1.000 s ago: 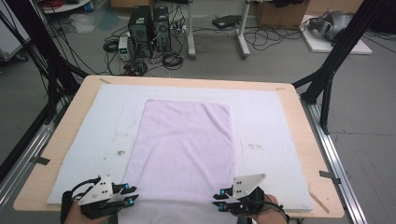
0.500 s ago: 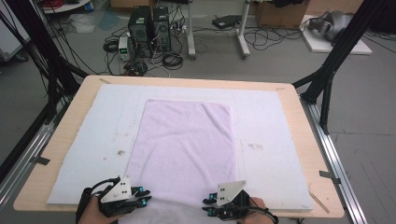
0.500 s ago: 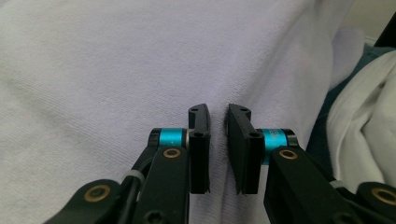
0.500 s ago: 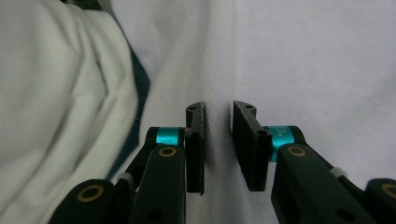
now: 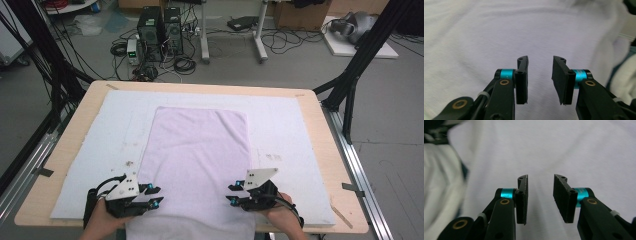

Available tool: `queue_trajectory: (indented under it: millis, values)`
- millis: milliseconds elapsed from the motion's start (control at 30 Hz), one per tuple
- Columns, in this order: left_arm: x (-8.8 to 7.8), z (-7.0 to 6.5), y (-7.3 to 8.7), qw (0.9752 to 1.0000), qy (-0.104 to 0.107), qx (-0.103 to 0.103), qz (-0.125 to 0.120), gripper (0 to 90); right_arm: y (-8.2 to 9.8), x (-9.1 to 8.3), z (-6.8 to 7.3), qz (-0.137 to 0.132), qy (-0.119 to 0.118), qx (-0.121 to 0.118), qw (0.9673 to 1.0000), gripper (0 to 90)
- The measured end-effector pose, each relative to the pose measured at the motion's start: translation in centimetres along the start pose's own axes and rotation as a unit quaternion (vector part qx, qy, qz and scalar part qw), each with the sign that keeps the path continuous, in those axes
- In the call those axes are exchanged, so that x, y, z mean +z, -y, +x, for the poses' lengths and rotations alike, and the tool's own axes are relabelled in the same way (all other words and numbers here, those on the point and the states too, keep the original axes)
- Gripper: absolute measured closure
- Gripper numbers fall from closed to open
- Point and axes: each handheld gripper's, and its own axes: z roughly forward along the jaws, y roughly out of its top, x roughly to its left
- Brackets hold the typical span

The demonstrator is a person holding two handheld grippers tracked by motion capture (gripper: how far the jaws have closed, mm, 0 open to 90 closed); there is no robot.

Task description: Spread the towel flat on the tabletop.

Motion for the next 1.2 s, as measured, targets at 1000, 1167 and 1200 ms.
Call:
queue_trajectory:
  millis: [1000, 1167, 1200]
  values:
    - [0.5, -0.1, 0.2, 0.9997, -0.02, -0.008, 0.011, 65.8, -0.1, -0.2, 0.5, -0.022, -0.007, 0.012, 0.9997, 65.7]
    - [0.5, -1.9, 1.5, 0.9986, -0.024, 0.013, 0.045, 56.1, 1.0, 1.2, 2.5, 0.031, -0.045, -0.017, 0.9983, 65.0]
    - [0.4, -2.0, 1.9, 0.9992, -0.019, 0.01, 0.033, 59.4, 1.3, 1.3, 2.6, 0.027, -0.043, -0.015, 0.9986, 72.7]
